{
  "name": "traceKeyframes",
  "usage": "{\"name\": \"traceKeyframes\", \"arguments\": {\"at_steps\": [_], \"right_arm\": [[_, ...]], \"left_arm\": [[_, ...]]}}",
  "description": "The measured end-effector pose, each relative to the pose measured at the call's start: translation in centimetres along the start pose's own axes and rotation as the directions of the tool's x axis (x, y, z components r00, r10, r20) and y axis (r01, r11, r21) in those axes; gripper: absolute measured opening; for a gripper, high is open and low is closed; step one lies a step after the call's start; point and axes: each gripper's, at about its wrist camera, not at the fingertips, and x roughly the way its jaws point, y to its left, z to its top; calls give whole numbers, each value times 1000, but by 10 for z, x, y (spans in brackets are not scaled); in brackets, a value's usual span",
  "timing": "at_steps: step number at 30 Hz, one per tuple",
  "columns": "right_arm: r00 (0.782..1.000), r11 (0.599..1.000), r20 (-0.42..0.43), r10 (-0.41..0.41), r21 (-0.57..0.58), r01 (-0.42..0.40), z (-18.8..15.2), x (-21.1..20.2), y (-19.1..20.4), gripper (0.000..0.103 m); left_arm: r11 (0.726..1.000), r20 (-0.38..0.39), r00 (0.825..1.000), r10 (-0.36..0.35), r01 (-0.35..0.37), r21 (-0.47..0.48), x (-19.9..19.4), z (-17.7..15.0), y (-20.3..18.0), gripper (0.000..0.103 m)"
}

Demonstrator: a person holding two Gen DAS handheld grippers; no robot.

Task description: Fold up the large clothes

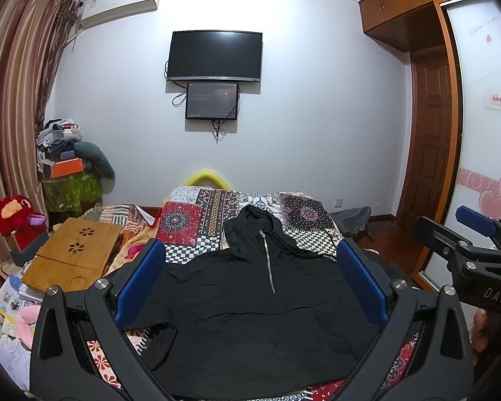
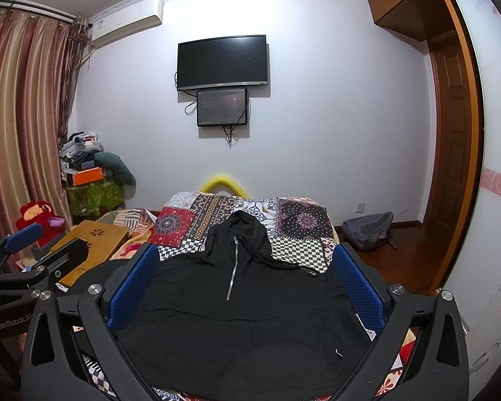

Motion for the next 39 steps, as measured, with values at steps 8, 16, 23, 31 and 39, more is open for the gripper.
{"name": "traceKeyframes", "arguments": {"at_steps": [8,16,23,31,39], "right_arm": [[1000,1000,-3,2,1,-2,-1,0,0,103],[1000,1000,-6,3,-1,-3,-1,-1,3,103],[1000,1000,-11,4,1,-4,-2,1,4,103],[1000,1000,-22,8,5,-7,-1,5,4,103],[999,1000,-46,6,11,-5,-2,14,2,103]], "left_arm": [[1000,-2,1000,2,-2,-5,1,-1,0,103],[1000,-7,1000,3,-3,-8,4,-2,1,103],[1000,-10,1000,6,-6,-12,5,-2,4,103],[1000,-14,1000,6,-7,-15,6,-4,8,103],[1000,-27,1000,10,-11,-25,15,-5,13,103]]}}
